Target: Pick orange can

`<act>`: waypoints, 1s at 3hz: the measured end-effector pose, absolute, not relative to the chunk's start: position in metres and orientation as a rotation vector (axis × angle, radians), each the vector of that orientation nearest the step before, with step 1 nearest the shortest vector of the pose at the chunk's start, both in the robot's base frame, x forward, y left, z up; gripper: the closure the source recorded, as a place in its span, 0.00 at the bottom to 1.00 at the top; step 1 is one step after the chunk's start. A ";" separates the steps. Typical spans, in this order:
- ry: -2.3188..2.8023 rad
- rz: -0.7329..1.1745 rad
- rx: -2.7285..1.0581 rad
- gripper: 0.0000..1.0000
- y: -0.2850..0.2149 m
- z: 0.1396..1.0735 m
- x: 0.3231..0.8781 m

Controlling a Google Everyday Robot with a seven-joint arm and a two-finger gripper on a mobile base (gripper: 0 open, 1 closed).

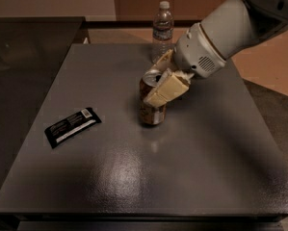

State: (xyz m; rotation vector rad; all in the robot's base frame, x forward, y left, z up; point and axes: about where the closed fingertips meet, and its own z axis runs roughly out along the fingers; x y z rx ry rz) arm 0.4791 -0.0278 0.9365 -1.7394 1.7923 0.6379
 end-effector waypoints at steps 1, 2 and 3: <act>1.760 0.612 -1.728 1.00 -0.030 0.971 0.484; 1.704 0.568 -1.734 1.00 -0.036 1.026 0.492; 1.704 0.568 -1.734 1.00 -0.036 1.026 0.492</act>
Offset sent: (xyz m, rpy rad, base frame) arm 0.0166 -0.0127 0.1007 0.0288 -0.1017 -0.0018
